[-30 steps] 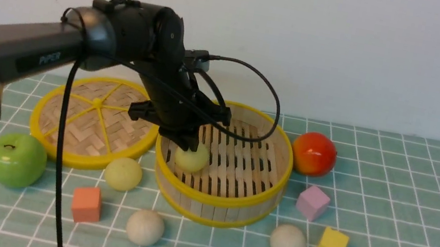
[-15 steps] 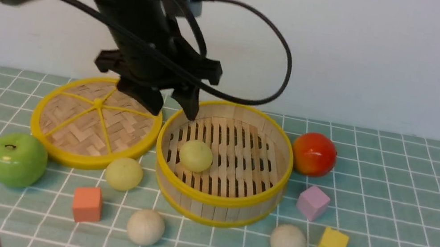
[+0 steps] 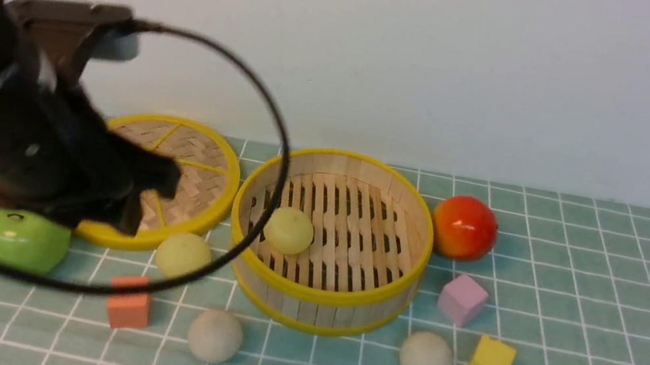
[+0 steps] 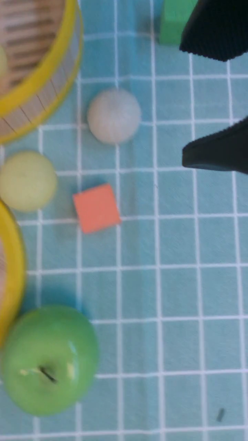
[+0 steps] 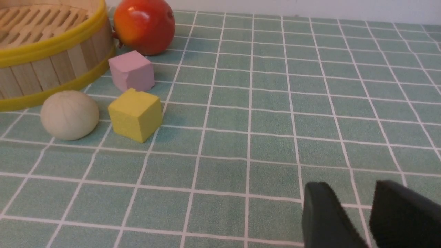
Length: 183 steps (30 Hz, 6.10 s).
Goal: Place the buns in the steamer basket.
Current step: Use the left arm to grab a steamed stuffed bun, then use the left arm to put the steamed stuffed bun into the steamer, then use the left arm to grab a steamed stuffed bun
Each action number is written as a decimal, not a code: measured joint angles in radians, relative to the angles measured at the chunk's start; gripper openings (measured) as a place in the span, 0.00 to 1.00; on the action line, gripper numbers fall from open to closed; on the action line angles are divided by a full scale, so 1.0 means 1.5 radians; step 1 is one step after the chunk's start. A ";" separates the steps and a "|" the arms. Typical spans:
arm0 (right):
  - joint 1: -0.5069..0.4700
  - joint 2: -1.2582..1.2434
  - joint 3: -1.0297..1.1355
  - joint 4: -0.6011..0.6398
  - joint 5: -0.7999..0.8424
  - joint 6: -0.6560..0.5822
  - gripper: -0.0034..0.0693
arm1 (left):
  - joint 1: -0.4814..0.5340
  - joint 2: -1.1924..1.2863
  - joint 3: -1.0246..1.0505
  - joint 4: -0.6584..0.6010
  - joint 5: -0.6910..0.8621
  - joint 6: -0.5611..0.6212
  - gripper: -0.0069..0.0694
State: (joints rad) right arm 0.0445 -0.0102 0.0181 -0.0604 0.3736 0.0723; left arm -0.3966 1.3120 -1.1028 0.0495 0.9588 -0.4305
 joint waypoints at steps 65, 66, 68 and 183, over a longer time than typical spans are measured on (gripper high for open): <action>0.000 0.000 0.000 0.000 0.000 0.000 0.38 | 0.044 0.476 -0.224 0.010 -0.132 0.030 0.20; 0.000 0.000 0.000 0.000 0.000 0.000 0.38 | 0.044 0.476 -0.224 0.010 -0.131 0.030 0.19; 0.000 0.000 0.000 0.000 0.000 0.000 0.38 | 0.044 0.476 -0.225 0.010 -0.123 0.030 0.10; 0.000 0.000 0.000 0.000 0.000 0.000 0.38 | -0.134 0.299 0.030 0.107 -0.287 -0.174 0.42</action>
State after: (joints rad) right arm 0.0445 -0.0102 0.0181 -0.0604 0.3736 0.0723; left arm -0.5978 1.7603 -1.0577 0.2103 0.5285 -0.6915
